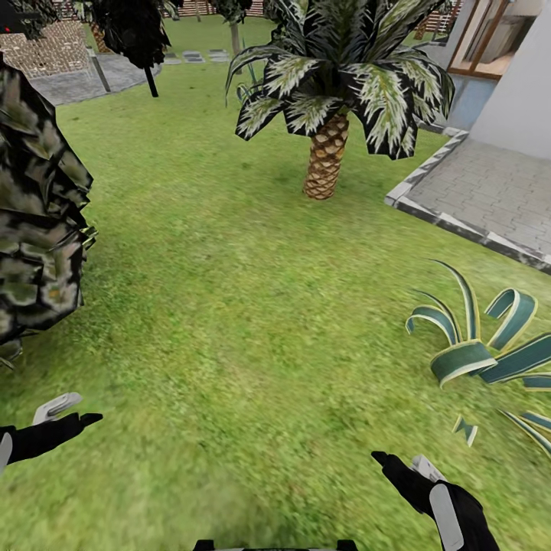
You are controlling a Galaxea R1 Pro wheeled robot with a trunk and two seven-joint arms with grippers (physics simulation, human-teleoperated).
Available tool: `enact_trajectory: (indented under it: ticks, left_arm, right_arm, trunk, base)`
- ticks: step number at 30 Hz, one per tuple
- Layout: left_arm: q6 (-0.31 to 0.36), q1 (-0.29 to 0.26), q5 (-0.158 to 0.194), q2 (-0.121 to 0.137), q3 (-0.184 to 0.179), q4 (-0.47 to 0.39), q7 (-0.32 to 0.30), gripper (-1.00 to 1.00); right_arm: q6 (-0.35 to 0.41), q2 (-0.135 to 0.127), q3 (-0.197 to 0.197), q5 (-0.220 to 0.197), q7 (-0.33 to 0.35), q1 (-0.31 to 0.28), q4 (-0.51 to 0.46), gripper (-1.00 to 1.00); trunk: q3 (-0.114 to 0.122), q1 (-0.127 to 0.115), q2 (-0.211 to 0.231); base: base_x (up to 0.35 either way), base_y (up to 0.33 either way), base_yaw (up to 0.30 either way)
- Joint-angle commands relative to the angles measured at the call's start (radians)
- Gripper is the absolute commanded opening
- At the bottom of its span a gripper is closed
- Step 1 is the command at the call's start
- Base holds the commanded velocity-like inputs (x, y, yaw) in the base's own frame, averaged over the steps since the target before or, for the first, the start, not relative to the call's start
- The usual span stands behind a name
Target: Take the three Easter eggs out of the wicker basket on the lawn in the garden, then place them on the lawn next to a single tree (choose any tree) so that all three eggs are next to the same tree and none are left in the basket.
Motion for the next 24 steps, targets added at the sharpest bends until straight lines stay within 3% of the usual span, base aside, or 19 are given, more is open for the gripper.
enact_trajectory:
  ticks: [1, 10, 24]
  left_arm:
    - [0.007, -0.001, -0.002, -0.001, 0.003, -0.001, -0.005, 1.00]
    - [0.012, -0.001, -0.004, -0.002, 0.003, -0.001, 0.034, 1.00]
    - [0.016, -0.001, -0.004, -0.003, 0.003, -0.001, 0.044, 1.00]
  right_arm:
    - [0.006, 0.002, -0.005, 0.002, 0.005, -0.001, -0.001, 1.00]
    - [0.005, 0.001, -0.005, 0.002, 0.005, -0.001, -0.001, 1.00]
    - [-0.037, 0.001, -0.003, 0.001, 0.005, -0.001, -0.001, 1.00]
  trunk:
    - [-0.001, 0.001, -0.002]
    - [0.011, 0.001, -0.002]
    - [0.034, 0.001, -0.002]
  base:
    - [0.000, 0.000, 0.003]
    - [0.000, 0.000, 0.000]
    - [0.000, 0.000, 0.000]
